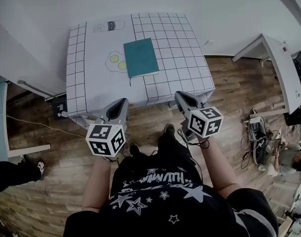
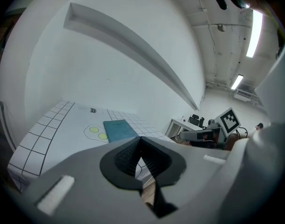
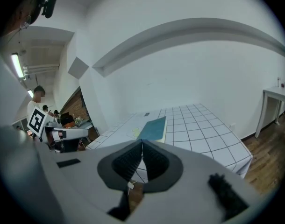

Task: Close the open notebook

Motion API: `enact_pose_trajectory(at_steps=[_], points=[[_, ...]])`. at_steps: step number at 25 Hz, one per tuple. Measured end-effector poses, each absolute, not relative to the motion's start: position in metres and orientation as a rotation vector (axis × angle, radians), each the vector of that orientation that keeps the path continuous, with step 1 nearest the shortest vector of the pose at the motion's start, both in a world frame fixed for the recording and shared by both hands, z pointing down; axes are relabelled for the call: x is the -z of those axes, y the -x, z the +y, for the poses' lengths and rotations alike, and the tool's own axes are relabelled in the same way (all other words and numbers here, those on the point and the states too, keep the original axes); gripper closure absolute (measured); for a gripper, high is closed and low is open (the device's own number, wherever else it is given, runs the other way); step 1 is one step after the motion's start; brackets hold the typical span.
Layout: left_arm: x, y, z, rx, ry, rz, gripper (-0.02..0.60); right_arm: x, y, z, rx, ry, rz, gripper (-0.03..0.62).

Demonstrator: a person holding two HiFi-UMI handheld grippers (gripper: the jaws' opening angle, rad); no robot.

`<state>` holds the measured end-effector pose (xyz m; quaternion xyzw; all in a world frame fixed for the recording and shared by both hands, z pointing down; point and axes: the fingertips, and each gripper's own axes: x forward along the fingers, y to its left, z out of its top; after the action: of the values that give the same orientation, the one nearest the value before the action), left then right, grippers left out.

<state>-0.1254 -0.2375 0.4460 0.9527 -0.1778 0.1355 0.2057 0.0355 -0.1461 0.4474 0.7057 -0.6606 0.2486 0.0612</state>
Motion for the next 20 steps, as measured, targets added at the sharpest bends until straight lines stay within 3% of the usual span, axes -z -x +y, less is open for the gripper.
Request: enact_pose_trajectory(at_steps=[9, 20], points=[[-0.426, 0.117, -0.212, -0.342, -2.666, -0.603, 0.572, -0.434, -0.031, -0.151, -0.672, -1.991, -2.147, 0.580], [-0.422, 0.042, -0.143, -0.321, -2.632, -0.772, 0.572, -0.429, -0.103, -0.104, -0.617, -1.803, -2.288, 0.580]])
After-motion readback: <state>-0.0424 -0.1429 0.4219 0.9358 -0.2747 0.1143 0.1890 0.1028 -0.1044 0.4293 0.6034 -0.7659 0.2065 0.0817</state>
